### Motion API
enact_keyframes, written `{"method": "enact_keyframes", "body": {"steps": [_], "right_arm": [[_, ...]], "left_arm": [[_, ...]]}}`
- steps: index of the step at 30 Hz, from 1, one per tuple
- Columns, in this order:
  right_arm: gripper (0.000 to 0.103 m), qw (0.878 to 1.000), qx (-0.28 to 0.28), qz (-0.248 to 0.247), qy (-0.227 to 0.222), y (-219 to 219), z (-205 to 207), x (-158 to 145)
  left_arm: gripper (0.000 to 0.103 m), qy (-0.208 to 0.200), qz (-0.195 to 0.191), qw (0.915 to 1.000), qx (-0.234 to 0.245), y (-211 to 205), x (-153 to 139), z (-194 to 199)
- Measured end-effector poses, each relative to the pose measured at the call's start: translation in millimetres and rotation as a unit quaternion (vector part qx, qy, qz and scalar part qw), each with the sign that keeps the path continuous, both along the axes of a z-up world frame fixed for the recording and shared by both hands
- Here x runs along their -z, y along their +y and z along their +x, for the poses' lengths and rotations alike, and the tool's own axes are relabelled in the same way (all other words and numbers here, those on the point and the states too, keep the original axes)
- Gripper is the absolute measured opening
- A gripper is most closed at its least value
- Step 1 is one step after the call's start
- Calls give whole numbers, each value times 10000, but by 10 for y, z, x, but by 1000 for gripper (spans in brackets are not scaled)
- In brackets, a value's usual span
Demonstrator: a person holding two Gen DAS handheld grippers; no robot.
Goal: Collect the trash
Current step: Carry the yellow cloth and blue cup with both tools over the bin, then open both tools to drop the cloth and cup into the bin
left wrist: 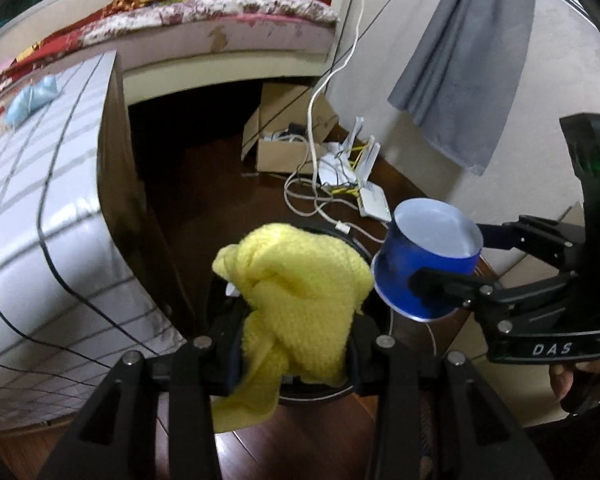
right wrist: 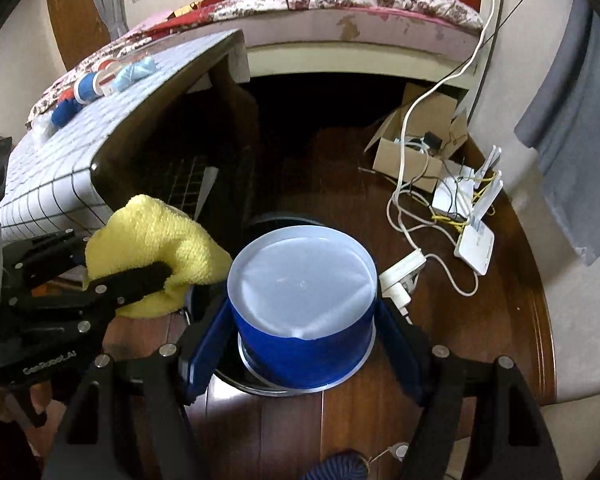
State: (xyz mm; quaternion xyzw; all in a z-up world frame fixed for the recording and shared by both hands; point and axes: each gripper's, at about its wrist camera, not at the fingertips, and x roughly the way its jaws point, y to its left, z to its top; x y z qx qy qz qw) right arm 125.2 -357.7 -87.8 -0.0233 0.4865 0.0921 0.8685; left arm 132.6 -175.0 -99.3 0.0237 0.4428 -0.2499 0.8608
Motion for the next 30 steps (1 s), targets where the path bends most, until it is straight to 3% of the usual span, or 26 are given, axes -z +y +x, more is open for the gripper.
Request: {"method": "enact_keyframes", "body": {"steps": [10, 13, 14, 19, 22, 24, 30], "right_arm": [[75, 9991, -7, 214, 357, -15, 209, 328], [77, 9987, 147, 276, 415, -51, 298, 408], [84, 9985, 251, 215, 427, -80, 320, 429], [89, 9950, 799, 340, 500, -356, 370, 441], [93, 9935, 978, 352, 462, -445, 349, 419], [99, 9938, 981, 297, 419, -432, 324, 402], [100, 9960, 794, 211, 362, -312, 260, 360]], "left_arm": [[43, 379, -38, 9993, 42, -34, 310, 130], [72, 492, 56, 9988, -23, -46, 417, 167], [80, 520, 38, 9986, -53, -43, 447, 171], [82, 583, 63, 9980, -247, 0, 510, 196], [88, 517, 126, 9981, -301, 21, 491, 186], [88, 479, 147, 9982, -318, 29, 460, 167], [89, 361, 199, 9986, -336, 37, 370, 141]]}}
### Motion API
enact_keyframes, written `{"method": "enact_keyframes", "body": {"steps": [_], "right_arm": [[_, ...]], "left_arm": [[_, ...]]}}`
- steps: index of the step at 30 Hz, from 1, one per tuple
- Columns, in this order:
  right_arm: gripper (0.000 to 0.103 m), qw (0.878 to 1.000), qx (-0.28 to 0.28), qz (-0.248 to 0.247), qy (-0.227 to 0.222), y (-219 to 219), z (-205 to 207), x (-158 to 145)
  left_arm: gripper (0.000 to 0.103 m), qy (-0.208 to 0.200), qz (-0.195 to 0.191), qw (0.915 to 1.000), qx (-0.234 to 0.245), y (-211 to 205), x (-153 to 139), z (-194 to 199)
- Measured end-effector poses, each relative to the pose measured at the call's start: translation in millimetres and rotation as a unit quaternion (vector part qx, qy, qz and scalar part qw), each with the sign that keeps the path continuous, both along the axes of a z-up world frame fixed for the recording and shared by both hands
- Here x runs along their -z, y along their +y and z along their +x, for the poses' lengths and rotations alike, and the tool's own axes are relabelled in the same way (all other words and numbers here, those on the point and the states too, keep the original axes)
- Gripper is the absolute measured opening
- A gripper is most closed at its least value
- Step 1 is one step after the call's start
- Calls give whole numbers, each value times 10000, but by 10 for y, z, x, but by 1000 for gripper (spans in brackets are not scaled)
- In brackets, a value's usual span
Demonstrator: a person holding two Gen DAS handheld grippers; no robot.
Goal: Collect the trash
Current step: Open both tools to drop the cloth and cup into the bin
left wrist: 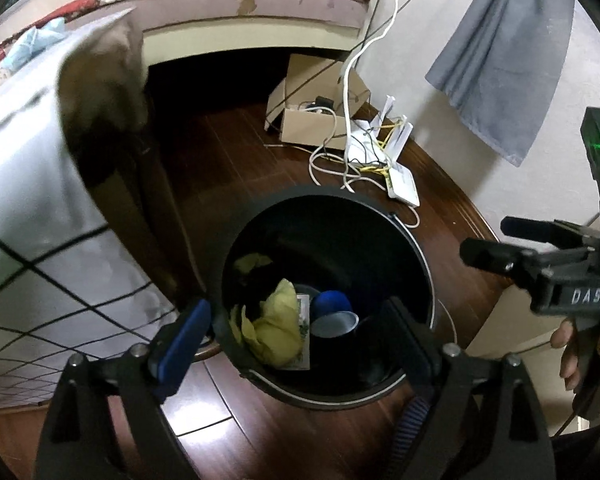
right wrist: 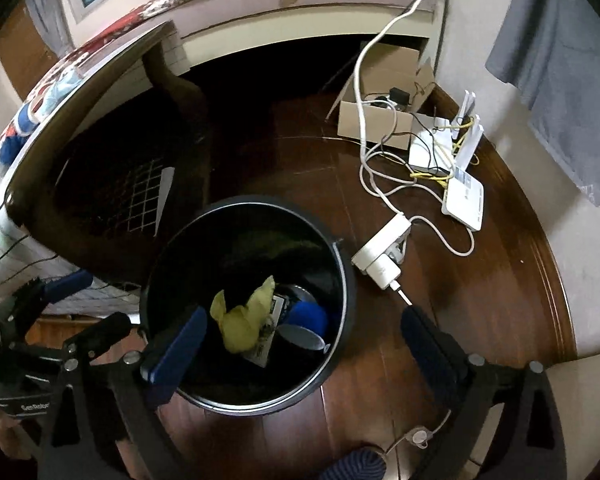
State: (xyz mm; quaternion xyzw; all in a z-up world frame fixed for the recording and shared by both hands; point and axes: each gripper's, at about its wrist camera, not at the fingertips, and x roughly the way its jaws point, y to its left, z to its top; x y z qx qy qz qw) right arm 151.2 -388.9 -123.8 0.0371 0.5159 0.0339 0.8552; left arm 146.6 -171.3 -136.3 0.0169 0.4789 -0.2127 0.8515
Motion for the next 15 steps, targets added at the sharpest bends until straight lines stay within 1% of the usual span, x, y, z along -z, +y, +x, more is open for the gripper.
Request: {"method": "enact_keyframes", "body": {"steps": [8, 15], "right_arm": [[101, 9992, -313, -239, -114, 199, -135, -144], [102, 9974, -580, -322, -277, 408, -253, -331]], "left_arm": [[89, -206, 55, 9997, -73, 93, -195, -129], [89, -382, 97, 9990, -230, 336, -402, -256]]}}
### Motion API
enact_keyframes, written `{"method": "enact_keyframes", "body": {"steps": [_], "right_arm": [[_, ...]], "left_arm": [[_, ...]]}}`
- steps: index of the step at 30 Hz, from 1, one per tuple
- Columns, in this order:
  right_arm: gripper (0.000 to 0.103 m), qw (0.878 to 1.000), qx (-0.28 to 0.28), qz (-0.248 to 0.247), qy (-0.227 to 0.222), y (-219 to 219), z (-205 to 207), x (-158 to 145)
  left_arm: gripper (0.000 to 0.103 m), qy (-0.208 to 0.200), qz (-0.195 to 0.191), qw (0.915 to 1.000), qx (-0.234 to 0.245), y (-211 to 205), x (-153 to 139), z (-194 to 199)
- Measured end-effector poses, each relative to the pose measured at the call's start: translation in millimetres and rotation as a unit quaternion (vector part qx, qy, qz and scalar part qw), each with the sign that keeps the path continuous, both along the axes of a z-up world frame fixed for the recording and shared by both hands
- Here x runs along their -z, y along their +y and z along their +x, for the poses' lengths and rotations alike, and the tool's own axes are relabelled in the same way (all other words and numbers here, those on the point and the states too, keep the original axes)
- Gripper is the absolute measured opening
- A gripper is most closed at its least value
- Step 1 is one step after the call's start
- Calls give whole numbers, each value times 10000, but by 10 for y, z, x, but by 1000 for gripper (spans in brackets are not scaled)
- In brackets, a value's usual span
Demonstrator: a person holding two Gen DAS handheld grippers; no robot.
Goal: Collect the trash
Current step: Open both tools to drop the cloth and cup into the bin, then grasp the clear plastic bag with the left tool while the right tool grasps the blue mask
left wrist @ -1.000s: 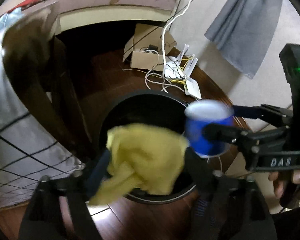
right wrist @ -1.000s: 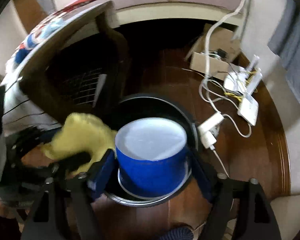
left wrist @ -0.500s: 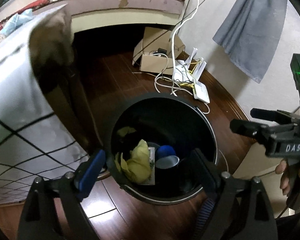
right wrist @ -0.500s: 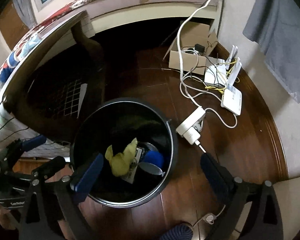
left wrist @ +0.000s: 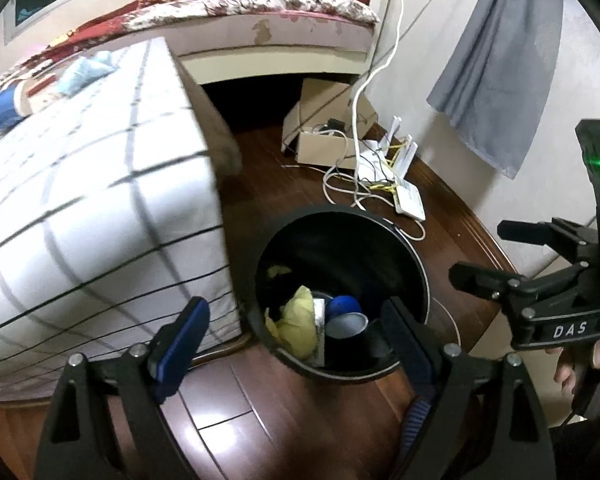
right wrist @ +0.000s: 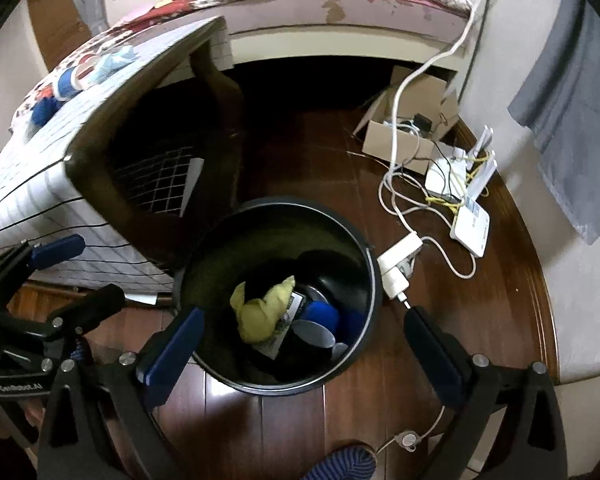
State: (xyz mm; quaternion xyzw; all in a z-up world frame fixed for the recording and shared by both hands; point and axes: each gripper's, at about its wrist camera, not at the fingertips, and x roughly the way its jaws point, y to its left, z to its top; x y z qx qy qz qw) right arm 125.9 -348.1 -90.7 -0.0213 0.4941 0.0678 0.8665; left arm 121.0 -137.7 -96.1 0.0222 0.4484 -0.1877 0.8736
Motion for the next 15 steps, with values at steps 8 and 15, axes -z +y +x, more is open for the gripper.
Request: {"method": "enact_keyframes", "body": {"steps": [8, 15], "right_arm": [[102, 9991, -220, 79, -342, 295, -100, -338], [102, 9965, -490, 155, -659, 623, -40, -618]], "left_arm": [[89, -291, -40, 9992, -255, 286, -317, -104], [90, -639, -67, 9966, -515, 596, -605, -136]]}}
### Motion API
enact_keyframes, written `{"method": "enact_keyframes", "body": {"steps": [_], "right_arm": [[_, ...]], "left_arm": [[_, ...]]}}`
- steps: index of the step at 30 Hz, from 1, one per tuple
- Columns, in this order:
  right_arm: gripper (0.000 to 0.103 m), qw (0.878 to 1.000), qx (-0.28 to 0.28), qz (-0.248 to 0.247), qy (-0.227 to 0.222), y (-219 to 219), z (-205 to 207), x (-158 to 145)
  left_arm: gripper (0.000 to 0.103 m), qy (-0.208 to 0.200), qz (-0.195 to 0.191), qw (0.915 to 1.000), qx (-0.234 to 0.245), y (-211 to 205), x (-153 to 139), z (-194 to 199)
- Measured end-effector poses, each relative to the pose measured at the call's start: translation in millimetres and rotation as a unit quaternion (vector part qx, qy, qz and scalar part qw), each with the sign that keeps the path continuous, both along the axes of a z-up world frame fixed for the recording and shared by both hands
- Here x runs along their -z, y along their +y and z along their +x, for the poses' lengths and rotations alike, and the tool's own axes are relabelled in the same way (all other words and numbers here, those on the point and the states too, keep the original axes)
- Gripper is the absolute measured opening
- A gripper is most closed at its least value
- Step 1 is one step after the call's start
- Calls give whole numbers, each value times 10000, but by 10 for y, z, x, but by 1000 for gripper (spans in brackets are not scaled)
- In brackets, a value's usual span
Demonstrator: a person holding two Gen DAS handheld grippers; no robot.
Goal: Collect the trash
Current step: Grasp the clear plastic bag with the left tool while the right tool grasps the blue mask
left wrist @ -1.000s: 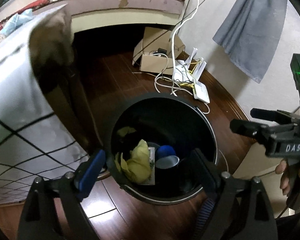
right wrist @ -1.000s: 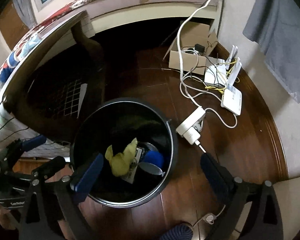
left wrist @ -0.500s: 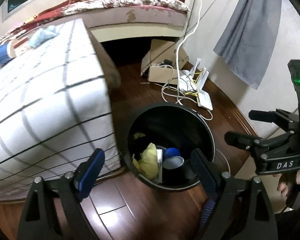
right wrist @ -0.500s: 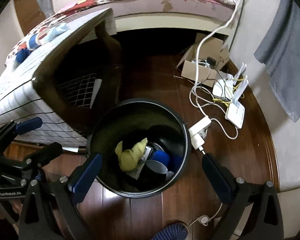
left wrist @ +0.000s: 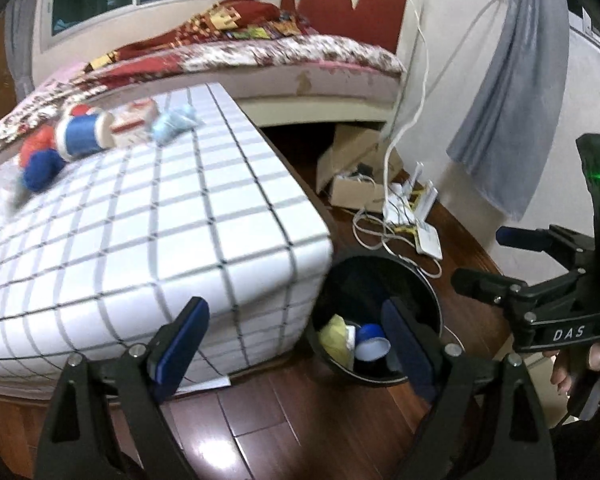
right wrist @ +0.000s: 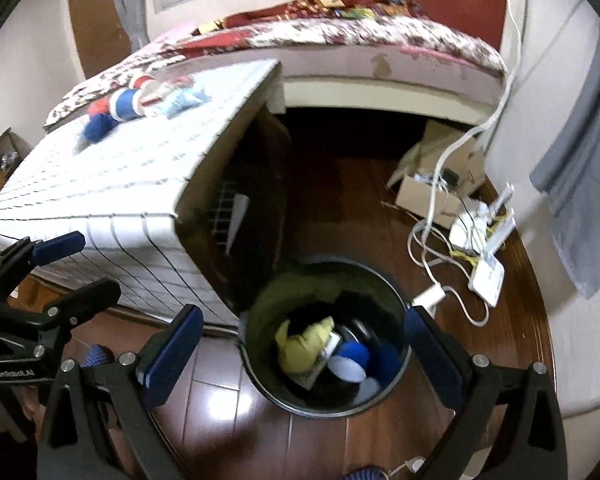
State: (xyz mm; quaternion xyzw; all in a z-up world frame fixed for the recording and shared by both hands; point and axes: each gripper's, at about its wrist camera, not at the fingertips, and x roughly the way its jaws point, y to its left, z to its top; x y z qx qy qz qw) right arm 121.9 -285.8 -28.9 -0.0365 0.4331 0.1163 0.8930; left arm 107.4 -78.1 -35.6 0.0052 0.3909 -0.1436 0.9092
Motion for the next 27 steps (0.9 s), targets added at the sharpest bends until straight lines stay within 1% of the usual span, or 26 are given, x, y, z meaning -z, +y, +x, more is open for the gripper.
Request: {"method": "enact_keyframes", "body": {"steps": [5, 10, 13, 17, 24, 27], "right_arm": [[102, 9997, -150, 99, -182, 258, 123, -181], [102, 9987, -308, 215, -354, 569, 283, -339], [102, 9978, -384, 283, -458, 772, 374, -404], [102, 9967, -515, 397, -487, 1030, 498, -419], [102, 9954, -713, 336, -547, 1515, 687, -400], [102, 9952, -706, 373, -568, 1635, 779, -406]], "left_arm": [[90, -192, -2, 9995, -260, 267, -138, 32], [90, -339, 13, 9976, -606, 651, -232, 99], [90, -361, 20, 9956, -862, 912, -242, 161], [90, -410, 43, 9918, -1206, 1272, -247, 229], [90, -445, 83, 9833, -1764, 1884, -216, 349], [90, -451, 47, 9788, -1999, 2165, -202, 428]]}}
